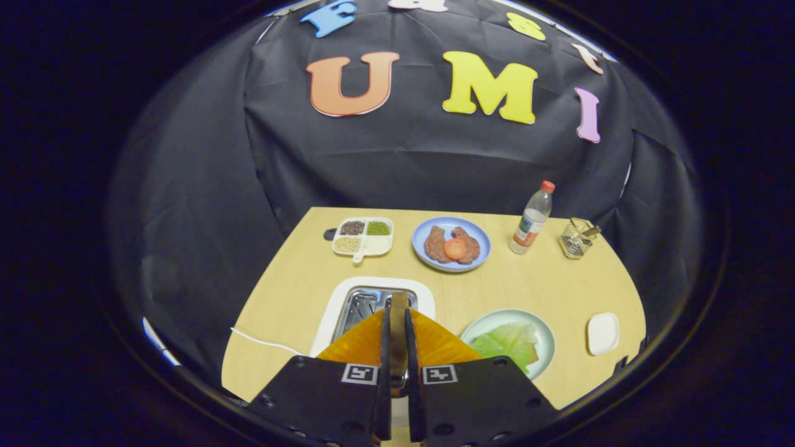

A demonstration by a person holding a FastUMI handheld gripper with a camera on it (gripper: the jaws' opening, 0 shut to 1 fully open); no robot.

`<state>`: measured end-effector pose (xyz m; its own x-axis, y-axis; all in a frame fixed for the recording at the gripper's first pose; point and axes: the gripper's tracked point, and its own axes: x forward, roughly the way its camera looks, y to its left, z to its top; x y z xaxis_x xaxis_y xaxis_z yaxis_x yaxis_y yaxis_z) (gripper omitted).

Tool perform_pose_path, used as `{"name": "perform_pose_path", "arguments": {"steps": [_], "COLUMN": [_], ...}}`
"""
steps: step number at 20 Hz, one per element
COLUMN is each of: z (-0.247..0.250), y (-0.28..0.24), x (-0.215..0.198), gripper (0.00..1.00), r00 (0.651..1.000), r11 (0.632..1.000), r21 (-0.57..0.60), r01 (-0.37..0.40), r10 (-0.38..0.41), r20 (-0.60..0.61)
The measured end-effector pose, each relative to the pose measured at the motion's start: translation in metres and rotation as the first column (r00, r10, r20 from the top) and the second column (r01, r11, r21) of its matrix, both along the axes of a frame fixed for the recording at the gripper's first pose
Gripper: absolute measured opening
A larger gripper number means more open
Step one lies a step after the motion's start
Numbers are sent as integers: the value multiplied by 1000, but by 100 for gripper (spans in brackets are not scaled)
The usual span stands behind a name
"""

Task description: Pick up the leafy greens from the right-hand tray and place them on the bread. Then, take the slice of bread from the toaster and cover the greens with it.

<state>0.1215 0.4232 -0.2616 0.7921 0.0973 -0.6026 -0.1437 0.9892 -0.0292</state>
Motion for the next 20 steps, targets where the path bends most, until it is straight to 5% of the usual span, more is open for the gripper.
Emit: {"name": "perform_pose_path", "arguments": {"steps": [11,20], "z": [-34,-14], "y": [5,-9], "x": [-4,-4], "gripper": [24,5], "r00": [988,984], "r11": [1000,996], "r21": [-4,86], "r01": [15,10], "r10": [-15,6], "r20": [-156,-176]}}
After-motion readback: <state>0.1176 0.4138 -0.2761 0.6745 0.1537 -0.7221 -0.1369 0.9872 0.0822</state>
